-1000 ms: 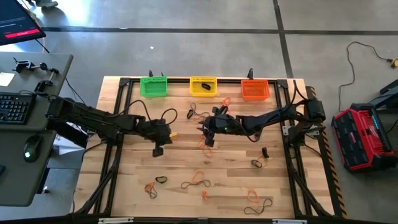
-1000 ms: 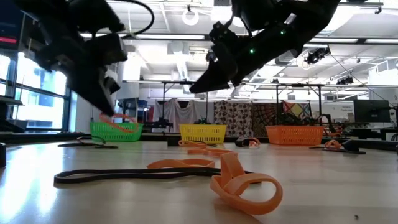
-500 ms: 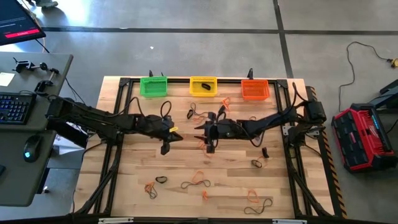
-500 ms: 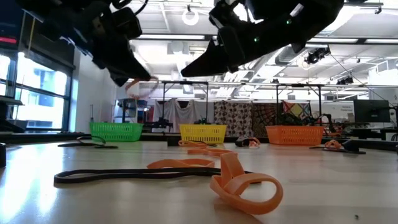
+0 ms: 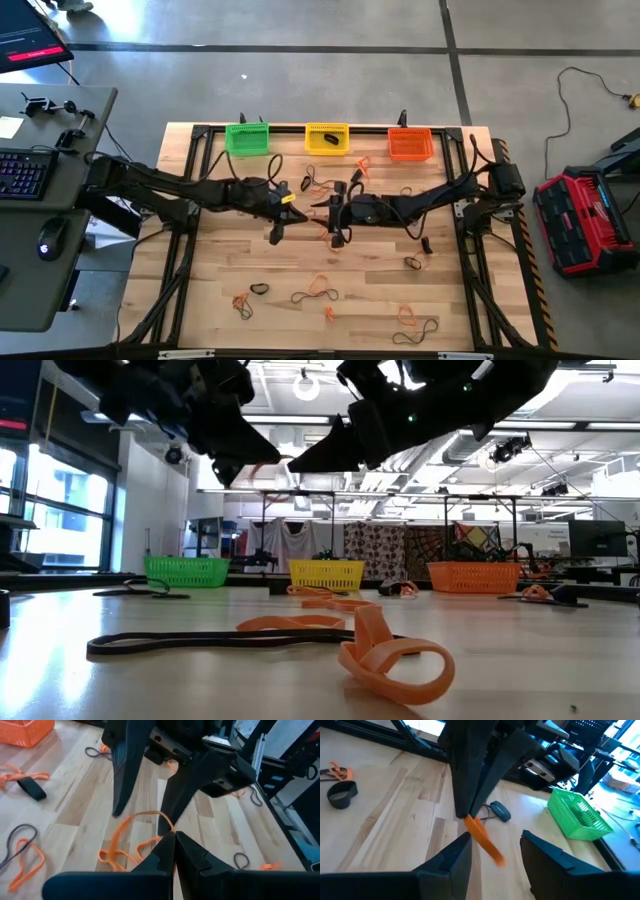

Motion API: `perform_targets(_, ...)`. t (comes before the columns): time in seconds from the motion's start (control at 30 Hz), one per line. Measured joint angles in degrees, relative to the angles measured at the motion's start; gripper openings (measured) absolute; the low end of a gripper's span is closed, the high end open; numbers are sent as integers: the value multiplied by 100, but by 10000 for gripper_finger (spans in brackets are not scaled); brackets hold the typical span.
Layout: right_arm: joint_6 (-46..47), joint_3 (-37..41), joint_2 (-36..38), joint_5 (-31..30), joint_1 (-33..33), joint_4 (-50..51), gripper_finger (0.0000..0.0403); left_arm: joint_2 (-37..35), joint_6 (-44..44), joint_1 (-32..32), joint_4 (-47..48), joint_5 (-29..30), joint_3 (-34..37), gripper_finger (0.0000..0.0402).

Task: Sort rubber bands into baskets
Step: Put the orange rubber band into the orange bin

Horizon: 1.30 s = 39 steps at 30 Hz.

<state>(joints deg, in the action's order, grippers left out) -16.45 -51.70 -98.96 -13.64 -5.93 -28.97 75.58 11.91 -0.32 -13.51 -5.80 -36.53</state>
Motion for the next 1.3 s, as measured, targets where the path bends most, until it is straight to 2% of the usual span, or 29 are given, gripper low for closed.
perform_targets(0.17,-165,0,-2,-153,-57,52,121,277,-67,-2,18,-9,-163,0)
perform_targets(0.33,-210,0,-4,-236,-62,91,31,318,-104,4,6,15,-177,0)
perform_targets(0.4,-301,0,-4,-243,-62,65,9,321,-113,4,19,13,-177,0)
perform_targets(0.6,-266,0,-4,-250,-62,130,20,321,-165,9,91,15,-177,0)
perform_targets(0.77,-169,0,-4,-535,-98,310,33,321,-204,16,179,-6,-177,0)
perform_targets(1.1,-364,0,-2,-785,-324,284,138,321,301,411,13,-963,-177,0)
perform_targets(1.3,-307,0,-2,-794,-319,317,162,316,307,597,-16,-1195,-177,0)
